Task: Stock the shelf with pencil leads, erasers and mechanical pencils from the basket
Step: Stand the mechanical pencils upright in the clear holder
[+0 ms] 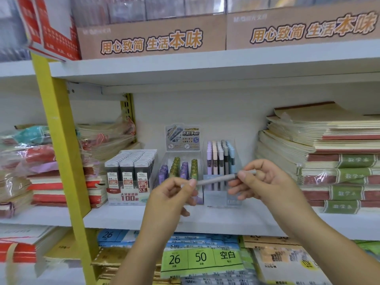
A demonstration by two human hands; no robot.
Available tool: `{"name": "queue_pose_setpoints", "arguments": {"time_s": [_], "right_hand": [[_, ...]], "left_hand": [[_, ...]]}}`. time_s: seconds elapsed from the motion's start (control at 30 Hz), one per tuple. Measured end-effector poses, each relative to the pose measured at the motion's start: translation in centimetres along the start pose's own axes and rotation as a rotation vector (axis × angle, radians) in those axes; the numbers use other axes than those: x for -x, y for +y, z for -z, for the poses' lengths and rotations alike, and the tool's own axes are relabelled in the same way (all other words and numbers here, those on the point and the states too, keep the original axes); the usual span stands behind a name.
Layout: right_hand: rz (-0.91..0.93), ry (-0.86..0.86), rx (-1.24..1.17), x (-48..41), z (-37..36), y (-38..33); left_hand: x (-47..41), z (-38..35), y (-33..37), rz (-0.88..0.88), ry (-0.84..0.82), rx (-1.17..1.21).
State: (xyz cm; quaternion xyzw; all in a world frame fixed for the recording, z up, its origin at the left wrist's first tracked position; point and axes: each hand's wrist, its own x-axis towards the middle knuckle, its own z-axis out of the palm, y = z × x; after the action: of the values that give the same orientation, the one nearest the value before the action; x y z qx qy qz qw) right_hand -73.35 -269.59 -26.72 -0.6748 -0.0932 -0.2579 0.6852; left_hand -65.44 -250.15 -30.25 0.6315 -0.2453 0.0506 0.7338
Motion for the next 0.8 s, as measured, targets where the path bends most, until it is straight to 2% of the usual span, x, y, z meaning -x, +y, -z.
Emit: {"name": "queue_pose_setpoints", "arguments": {"time_s": [0.17, 0.27, 0.37, 0.43, 0.6, 0.7, 0.8], "right_hand": [[0.077, 0.151, -0.013, -0.3, -0.3, 0.3], [0.087, 0.153, -0.005, -0.6, -0.6, 0.4], [0.132, 0.157, 0.032, -1.1, -0.5, 0.2], [0.226, 0.225, 0.077, -1.4, -0.3, -0.1], [0.547, 0.333, 0.369, -2.1, 0.5, -0.5], [0.589, 0.336, 0.494, -2.7, 0.8, 0.1], [0.567, 0.301, 0.594, -3.3, 1.0, 0.7]], "left_hand": [[0.1, -0.9, -0.4, -0.028, -0.018, -0.164], [0.0, -1.3, -1.1, -0.051, -0.003, -0.277], [-0.3, -1.8, -1.8, -0.160, 0.084, -0.440], [-0.5, -2.0, -2.2, -0.259, 0.110, -0.598], [-1.2, -2.3, -3.4, -0.396, -0.048, -0.915], [-1.4, -2.1, -4.5, -0.422, -0.102, -1.050], [-1.5, -1.9, -5.2, -0.423, -0.114, -1.053]]}}
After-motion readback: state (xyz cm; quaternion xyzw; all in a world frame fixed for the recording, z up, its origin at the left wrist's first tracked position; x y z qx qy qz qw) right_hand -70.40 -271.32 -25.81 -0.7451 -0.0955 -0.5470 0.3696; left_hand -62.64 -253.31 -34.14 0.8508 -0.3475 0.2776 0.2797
